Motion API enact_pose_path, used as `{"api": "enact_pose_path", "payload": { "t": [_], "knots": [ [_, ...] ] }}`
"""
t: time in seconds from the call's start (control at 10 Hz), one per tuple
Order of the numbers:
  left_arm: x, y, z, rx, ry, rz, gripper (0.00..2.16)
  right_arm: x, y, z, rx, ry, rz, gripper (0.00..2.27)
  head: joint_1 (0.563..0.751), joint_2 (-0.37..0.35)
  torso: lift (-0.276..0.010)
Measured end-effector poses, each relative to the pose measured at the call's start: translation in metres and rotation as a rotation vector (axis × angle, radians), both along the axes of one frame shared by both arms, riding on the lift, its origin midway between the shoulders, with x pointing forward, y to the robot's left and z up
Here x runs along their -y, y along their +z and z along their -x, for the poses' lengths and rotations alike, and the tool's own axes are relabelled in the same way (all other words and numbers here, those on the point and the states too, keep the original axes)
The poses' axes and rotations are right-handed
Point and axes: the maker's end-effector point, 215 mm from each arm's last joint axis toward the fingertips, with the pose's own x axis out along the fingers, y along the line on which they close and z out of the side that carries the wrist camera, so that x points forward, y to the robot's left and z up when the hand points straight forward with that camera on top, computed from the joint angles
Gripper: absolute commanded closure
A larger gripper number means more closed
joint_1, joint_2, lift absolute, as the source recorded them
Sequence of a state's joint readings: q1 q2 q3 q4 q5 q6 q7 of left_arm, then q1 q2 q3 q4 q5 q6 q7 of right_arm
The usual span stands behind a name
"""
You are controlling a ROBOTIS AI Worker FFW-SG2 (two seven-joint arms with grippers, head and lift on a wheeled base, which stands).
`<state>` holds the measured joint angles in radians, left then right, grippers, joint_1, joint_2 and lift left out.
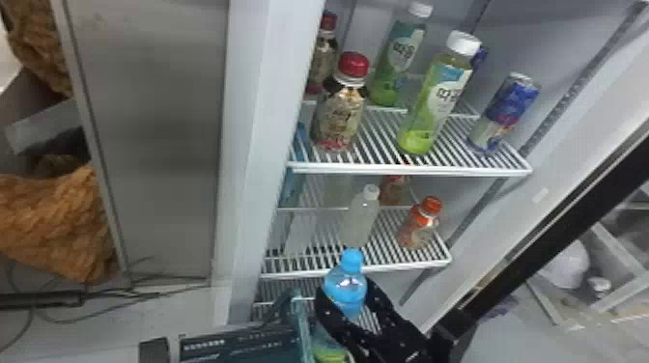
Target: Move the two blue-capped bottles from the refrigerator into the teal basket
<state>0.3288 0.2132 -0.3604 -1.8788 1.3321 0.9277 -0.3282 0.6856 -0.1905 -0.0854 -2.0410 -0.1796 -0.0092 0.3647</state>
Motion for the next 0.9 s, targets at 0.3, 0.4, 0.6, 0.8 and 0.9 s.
{"api": "enact_pose_path", "payload": {
  "t": [0.3,0.4,0.6,0.8,0.9],
  "knots": [
    [0.0,0.0,0.0,0.0,0.0,0.001,1.11,-0.004,0.005,-0.006,0.045,0.03,0.013,0.44,0.695,-0.35,-0.156],
    [0.0,0.0,0.0,-0.001,0.0,0.002,1.11,-0.004,0.006,-0.006,0.051,0.03,0.015,0.44,0.695,-0.35,-0.156],
    [0.0,0.0,0.0,0.0,0.0,0.0,1.11,-0.003,0.011,-0.011,0.077,0.028,0.019,0.44,0.695,-0.35,-0.156],
    [0.0,0.0,0.001,-0.001,-0.002,0.0,1.11,0.0,0.016,-0.023,0.116,0.017,0.019,0.44,0.695,-0.35,-0.156],
    [0.0,0.0,0.001,-0.001,-0.002,0.0,1.11,0.001,0.016,-0.03,0.133,0.014,0.017,0.43,0.695,-0.35,-0.156]
  ]
}}
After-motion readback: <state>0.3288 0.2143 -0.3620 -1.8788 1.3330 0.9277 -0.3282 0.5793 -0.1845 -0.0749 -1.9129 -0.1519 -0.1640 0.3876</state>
